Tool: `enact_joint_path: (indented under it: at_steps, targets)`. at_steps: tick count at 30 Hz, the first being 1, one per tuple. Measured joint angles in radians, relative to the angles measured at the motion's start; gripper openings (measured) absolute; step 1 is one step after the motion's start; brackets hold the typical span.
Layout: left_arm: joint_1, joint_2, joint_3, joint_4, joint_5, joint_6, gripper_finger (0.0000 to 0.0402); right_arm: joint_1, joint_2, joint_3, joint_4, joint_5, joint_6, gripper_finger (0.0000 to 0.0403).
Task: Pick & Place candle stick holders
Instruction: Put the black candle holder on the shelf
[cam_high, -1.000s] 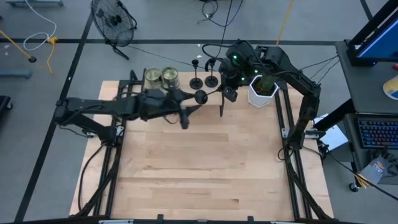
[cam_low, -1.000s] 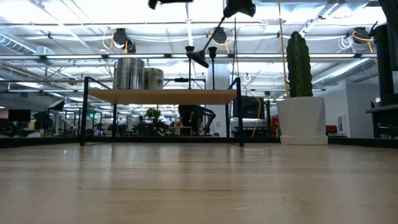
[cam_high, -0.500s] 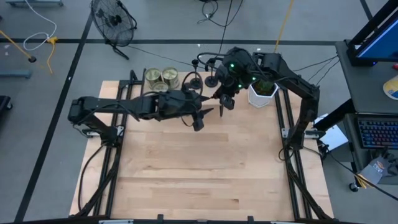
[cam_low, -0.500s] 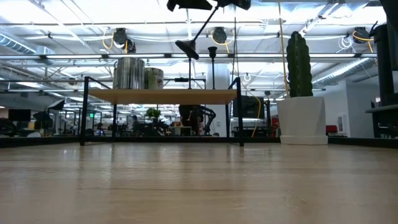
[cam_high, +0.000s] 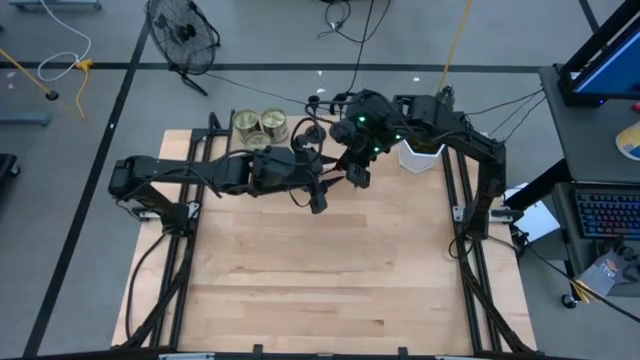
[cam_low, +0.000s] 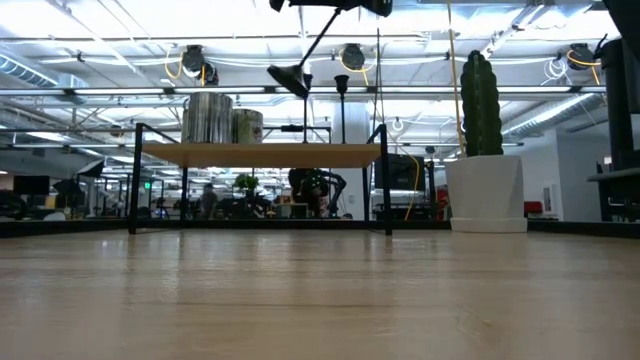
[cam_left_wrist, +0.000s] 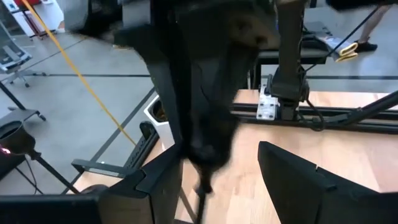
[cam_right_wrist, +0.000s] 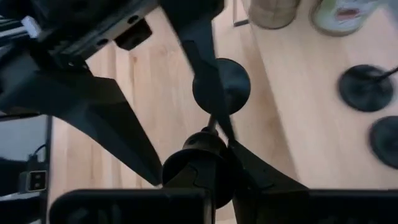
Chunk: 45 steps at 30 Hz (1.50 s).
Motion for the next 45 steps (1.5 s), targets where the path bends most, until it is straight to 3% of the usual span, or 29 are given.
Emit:
enact_joint_path:
  at_steps: [12, 17, 21, 26, 30, 45]
  targets:
    - [0.001, 0.002, 0.0, -0.055, 0.012, -0.019, 0.0216, 0.041, 0.01, 0.0, 0.05, -0.065, 0.021, 0.0012]
    - [0.0, 0.002, 0.0, -0.072, 0.066, -0.022, 0.021, 0.068, 0.01, 0.0, 0.05, -0.07, 0.028, 0.0012]
    - [0.001, 0.002, 0.0, -0.105, 0.069, -0.026, 0.0168, 0.073, 0.01, 0.0, 0.058, -0.071, 0.046, 0.0012]
    - [0.0, 0.002, 0.0, -0.108, 0.08, -0.042, 0.0084, 0.078, 0.01, 0.0, 0.066, -0.066, 0.058, 0.0012]
    - [0.0, 0.002, 0.0, -0.11, 0.145, -0.052, 0.0017, 0.089, 0.01, 0.0, 0.064, -0.066, 0.058, 0.0012]
    - [0.0, 0.001, 0.0, -0.152, 0.15, -0.107, 0.0016, 0.091, 0.006, 0.0, 0.067, -0.071, 0.043, 0.0062]
